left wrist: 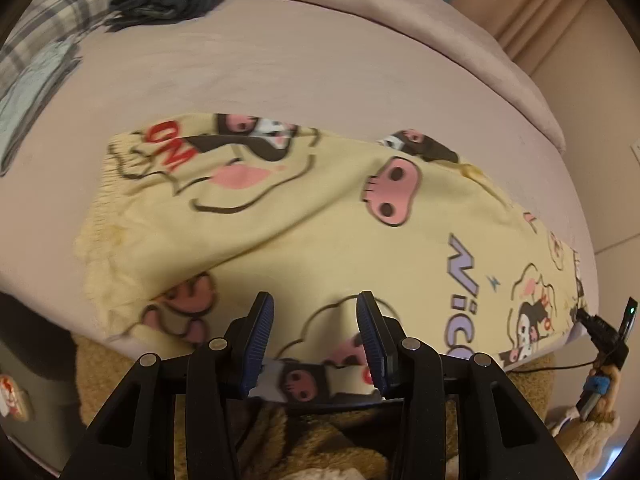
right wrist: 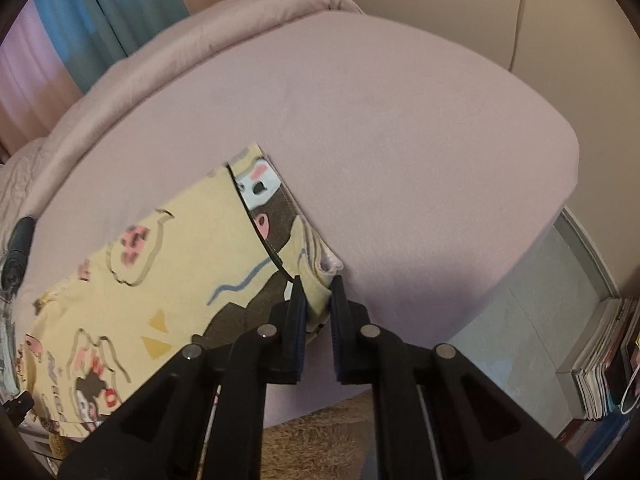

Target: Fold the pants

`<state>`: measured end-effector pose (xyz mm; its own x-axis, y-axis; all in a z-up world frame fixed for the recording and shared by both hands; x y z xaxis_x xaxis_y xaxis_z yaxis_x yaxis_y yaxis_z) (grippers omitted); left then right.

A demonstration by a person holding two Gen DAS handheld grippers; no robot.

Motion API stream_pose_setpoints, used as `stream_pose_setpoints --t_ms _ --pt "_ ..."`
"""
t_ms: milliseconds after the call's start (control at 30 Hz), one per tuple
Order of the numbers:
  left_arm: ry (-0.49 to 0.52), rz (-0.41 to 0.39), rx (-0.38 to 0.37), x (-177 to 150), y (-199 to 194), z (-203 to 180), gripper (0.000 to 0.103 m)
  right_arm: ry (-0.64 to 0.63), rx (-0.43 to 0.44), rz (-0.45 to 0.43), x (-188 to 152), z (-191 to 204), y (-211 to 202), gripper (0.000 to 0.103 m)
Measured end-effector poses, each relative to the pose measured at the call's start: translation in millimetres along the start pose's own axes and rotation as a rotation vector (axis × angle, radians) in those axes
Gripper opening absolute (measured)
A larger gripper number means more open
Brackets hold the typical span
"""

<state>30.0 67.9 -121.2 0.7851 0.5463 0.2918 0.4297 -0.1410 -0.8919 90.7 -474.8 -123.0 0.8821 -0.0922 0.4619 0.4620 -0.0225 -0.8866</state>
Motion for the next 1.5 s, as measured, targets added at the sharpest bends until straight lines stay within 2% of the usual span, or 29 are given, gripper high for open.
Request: stream_pose_setpoints --t_ms 33,100,167,200,300,400,467,533,567,667,767,833,933,1067,1167,1500 --pt "-0.014 -0.009 0.006 1.2 -2.8 6.0 0.041 -0.016 -0.03 0.004 -1.3 2.4 2.6 0.015" --pt "-0.04 -0.022 0.013 3.0 -7.6 17.5 0.041 -0.022 -0.086 0.001 -2.0 4.7 -0.8 0.029" --pt "-0.079 -0.034 0.022 4.6 -12.3 32.3 0.041 -0.014 -0.128 0.005 -3.7 5.7 -9.3 0.039" --pt "-0.091 -0.037 0.022 4.9 -13.5 36.9 0.041 -0.016 -0.132 -0.001 -3.6 10.2 -14.6 0.039" --pt "-0.145 -0.052 0.02 5.0 -17.6 52.5 0.041 -0.052 -0.09 -0.025 -8.0 34.9 -33.9 0.04" --pt "-0.192 -0.041 -0.017 -1.8 -17.5 54.8 0.041 -0.09 0.029 -0.038 -16.8 77.2 -46.6 0.047" --pt "-0.201 -0.014 -0.098 -12.2 -13.7 43.2 0.041 -0.12 0.139 -0.033 -25.0 109.1 -50.0 0.046" --pt "-0.144 0.062 -0.176 -26.4 -3.7 20.8 0.041 -0.143 0.237 -0.009 -35.3 142.8 -49.3 0.046" --pt "-0.115 0.077 -0.191 -32.2 0.7 10.7 0.041 -0.165 0.264 -0.002 -39.5 157.1 -48.5 0.046" --pt "-0.065 0.099 -0.174 -45.7 12.8 -9.5 0.041 -0.211 0.313 0.01 -63.9 195.2 -49.6 0.046" --pt "-0.063 0.161 -0.238 -55.2 23.6 -24.2 0.041 -0.227 0.403 0.045 -76.4 230.6 -45.0 0.046" --pt "-0.074 0.171 -0.271 -57.2 28.3 -29.6 0.041 -0.251 0.444 0.071 -85.7 249.3 -42.9 0.046" --pt "-0.081 0.162 -0.256 -61.0 34.7 -33.4 0.041 -0.307 0.462 0.081 -92.3 268.3 -40.1 0.046" --pt "-0.078 0.172 -0.28 -69.4 37.1 -40.3 0.041 -0.335 0.509 0.114 -107.1 286.3 -39.1 0.046" --pt "-0.051 0.168 -0.256 -72.4 37.1 -41.0 0.037 -0.331 0.5 0.123 -111.8 291.9 -34.6 0.047" --pt "-0.024 0.165 -0.23 -80.8 39.5 -52.2 0.037 -0.3 0.465 0.078 -99.6 292.1 -32.5 0.047"
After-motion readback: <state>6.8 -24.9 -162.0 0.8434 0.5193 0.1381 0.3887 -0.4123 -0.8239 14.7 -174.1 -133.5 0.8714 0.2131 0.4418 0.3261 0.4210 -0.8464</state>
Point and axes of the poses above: each gripper's, at about its wrist camera, not at the fingertips, and y roughly the way its jaws point, z to its left, x to its top, the point moved 6 cm from there along y, roughly the way its jaws point, and after that the axes turned 12 degrees about -y, right-handed, at the moved point
